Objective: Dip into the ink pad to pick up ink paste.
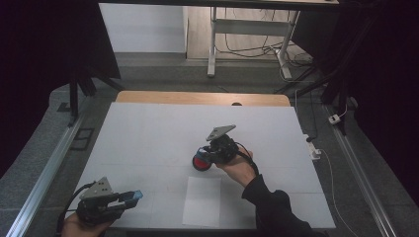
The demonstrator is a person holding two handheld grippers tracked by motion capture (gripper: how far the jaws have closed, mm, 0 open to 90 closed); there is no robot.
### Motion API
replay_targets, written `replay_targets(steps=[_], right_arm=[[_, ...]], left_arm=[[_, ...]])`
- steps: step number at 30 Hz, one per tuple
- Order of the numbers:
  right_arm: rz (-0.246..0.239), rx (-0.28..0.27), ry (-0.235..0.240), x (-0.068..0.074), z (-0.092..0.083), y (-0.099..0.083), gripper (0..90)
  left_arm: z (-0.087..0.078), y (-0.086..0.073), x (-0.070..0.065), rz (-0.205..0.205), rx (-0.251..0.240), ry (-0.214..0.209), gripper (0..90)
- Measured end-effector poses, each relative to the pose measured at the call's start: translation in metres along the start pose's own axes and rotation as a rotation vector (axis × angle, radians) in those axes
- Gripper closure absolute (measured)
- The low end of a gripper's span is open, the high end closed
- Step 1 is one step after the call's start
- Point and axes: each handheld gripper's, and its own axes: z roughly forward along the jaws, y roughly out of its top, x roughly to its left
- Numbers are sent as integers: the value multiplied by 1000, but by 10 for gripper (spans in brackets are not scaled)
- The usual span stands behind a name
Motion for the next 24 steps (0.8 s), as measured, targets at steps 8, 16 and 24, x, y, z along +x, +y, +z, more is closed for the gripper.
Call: replay_targets(steps=[8, 16, 24], right_arm=[[9, 31, -12, -4, 8, -1, 702], [22, 38, -3, -7, 14, -2, 702], [51, 38, 9, -9, 18, 0, 705]], left_arm=[[0, 0, 0, 3, 2, 0, 684], [0, 0, 0, 5, 6, 0, 684], [1, 0, -1, 6, 8, 0, 684]])
